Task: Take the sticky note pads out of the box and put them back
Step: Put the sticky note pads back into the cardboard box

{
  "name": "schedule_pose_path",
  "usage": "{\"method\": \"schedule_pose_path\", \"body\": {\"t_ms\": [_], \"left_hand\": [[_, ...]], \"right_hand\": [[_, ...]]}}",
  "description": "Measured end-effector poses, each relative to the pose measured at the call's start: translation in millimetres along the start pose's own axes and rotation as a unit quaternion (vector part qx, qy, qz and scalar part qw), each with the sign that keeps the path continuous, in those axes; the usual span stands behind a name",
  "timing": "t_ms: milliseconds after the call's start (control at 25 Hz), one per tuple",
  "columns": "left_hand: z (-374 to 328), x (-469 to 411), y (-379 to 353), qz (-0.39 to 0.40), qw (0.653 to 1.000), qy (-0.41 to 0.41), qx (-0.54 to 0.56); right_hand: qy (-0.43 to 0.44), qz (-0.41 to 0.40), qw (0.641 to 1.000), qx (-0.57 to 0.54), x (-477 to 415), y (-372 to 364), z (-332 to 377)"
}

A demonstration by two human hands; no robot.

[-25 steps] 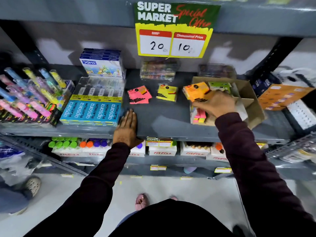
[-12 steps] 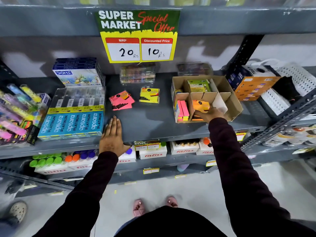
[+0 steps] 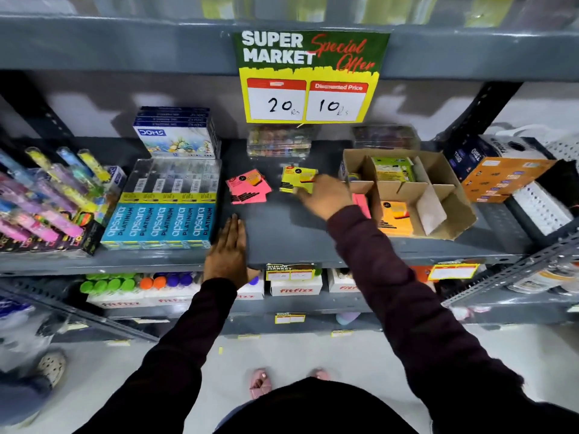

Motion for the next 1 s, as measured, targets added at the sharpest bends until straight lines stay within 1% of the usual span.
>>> {"method": "schedule_pose_path", "body": {"t_ms": [80, 200, 280, 360, 440, 520, 600, 680, 760, 880, 1000], "left_hand": [[-2, 0, 3, -0.001, 1.0, 0.002, 0.007], [-3, 1, 5, -0.013, 1.0, 0.012, -0.002], [-6, 0, 9, -0.034, 0.999, -0.008, -0.035], [-8, -3, 8, -0.027, 0.998, -0.017, -0.053], [-11, -2, 10, -0.044, 0.994, -0.034, -0.094], [-9, -3, 10, -0.041, 0.995, -0.035, -0.09], [-8, -2, 15, -0.055, 0.996, -0.023, -0.059], [-7, -1, 16, -0.053, 0.998, -0.012, -0.018], [-2, 0, 18, -0.076, 0.997, 0.004, -0.008], [3, -1, -1, -0.002, 0.999, 0.004, 0.04], [4, -2, -6, 0.021, 0.999, 0.013, 0.025]], "right_hand": [[0.028, 0.042, 0.999, -0.003, -20, -35, 38], [0.046, 0.065, 0.995, 0.054, -49, -72, 67], [0.046, 0.077, 0.992, 0.084, -67, -89, 76], [0.04, 0.084, 0.991, 0.099, -80, -102, 82], [0.022, 0.094, 0.992, 0.078, -86, -112, 85], [0.001, 0.098, 0.994, 0.057, -87, -118, 84], [-0.002, 0.093, 0.994, 0.06, -89, -119, 82], [0.02, 0.097, 0.992, 0.077, -92, -115, 81], [0.048, 0.096, 0.99, 0.097, -89, -111, 78], [0.067, 0.086, 0.988, 0.113, -72, -109, 69], [0.062, 0.072, 0.991, 0.097, -48, -103, 54]]}}
Point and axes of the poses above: each hand's wrist, its own x-axis away from the middle knuckle, its own y-axis out of the back of the hand, z = x × y, the point moved 9 cm from there along -x, towards the middle knuckle, and after that the axes turned 2 degrees about y, right-handed, at the moved point
